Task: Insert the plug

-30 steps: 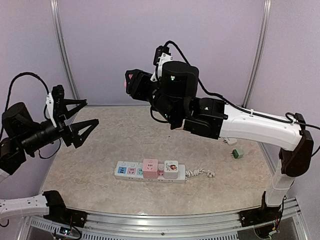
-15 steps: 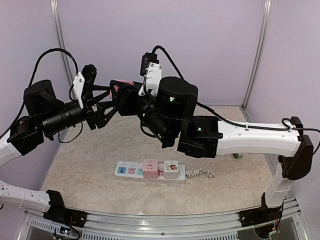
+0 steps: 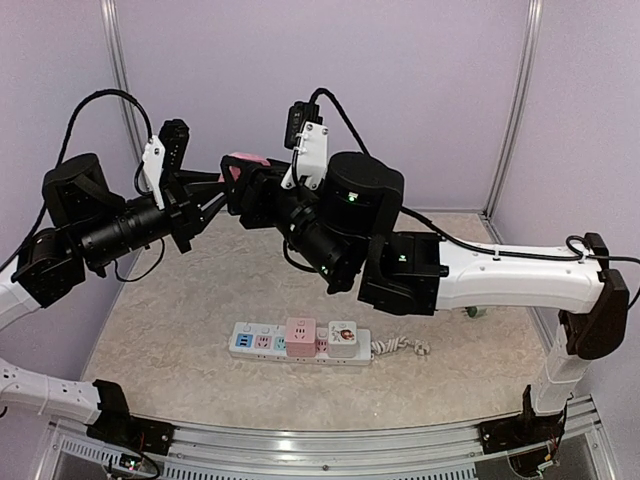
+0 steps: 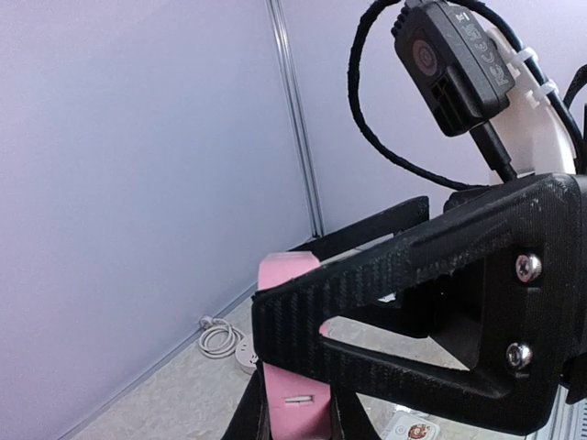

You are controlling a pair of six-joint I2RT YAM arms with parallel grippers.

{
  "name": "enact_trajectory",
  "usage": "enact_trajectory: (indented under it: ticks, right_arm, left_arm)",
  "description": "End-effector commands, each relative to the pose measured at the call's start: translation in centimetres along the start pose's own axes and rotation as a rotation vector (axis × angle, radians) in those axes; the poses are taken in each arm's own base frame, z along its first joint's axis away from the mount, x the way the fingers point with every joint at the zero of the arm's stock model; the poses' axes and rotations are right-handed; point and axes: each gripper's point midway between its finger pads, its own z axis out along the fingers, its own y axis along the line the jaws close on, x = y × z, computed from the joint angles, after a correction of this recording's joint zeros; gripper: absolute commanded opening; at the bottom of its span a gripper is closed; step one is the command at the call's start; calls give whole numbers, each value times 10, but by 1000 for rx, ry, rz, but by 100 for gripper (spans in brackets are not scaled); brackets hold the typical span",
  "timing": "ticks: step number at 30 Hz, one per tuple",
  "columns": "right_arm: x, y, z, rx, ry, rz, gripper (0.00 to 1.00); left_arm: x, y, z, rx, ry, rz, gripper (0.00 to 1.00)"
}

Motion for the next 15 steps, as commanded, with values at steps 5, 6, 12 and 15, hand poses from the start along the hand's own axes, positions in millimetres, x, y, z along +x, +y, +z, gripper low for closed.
enact_trajectory:
  ticks: [5,6,12,15]
  right_arm:
    - [-25,25,-33,-212,22,-221,85]
    - [-32,30,-45,-272,19,-273,93]
    - [-48,45,-112,-679,69,-394,95]
    - [-31,55,-119,-788,177,-410,93]
  left_arm:
    - [-22,-17,-22,125,-101,-84,0]
    - [-24,-21,-28,168,-112,-119,0]
    - [-43,-63,-64,492,-181,-262,0]
    - [-45,-71,-73,538,-193,-264,0]
